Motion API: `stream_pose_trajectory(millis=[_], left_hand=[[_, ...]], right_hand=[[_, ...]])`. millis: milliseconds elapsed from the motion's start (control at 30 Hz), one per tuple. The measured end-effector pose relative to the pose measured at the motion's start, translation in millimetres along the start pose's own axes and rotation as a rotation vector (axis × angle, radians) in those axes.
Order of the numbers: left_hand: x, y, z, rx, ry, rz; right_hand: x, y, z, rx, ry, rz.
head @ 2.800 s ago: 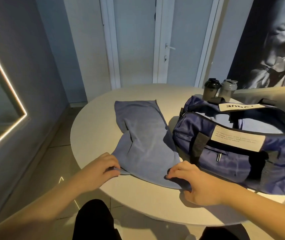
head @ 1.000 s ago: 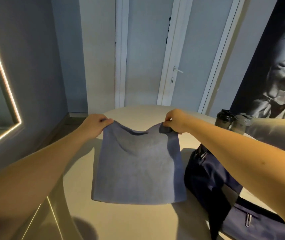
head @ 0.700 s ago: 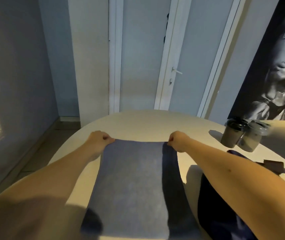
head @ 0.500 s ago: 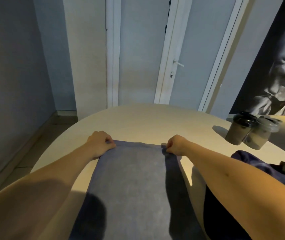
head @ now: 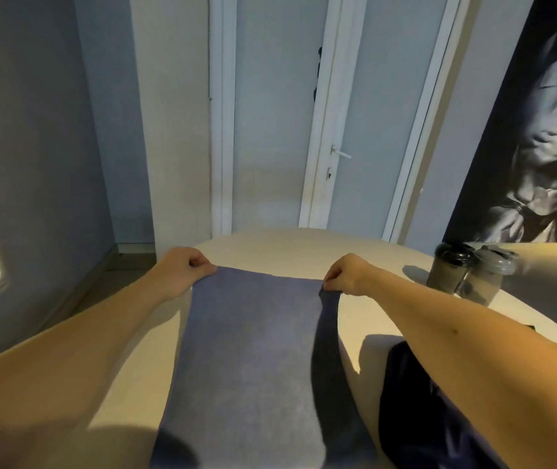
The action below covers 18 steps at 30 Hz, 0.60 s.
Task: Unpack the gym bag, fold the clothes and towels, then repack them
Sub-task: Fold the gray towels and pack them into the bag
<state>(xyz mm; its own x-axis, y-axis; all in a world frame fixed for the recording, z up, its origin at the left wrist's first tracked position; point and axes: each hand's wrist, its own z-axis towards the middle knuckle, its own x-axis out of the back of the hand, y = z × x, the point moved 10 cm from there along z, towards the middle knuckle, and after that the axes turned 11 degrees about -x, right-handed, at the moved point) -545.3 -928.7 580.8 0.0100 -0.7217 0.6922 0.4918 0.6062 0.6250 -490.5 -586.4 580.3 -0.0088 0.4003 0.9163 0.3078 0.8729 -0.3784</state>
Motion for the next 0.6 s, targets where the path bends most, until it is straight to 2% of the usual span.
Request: stream_pose_trajectory(millis=[367, 600], left_hand=[[155, 153, -64, -0.161, 0.136, 0.020], [208, 202, -97, -0.246, 0.181, 0.070]], right_hand=[[169, -39, -152, 0.159, 0.254, 0.153], [201, -50, -213, 0.208, 0.264, 0.171]])
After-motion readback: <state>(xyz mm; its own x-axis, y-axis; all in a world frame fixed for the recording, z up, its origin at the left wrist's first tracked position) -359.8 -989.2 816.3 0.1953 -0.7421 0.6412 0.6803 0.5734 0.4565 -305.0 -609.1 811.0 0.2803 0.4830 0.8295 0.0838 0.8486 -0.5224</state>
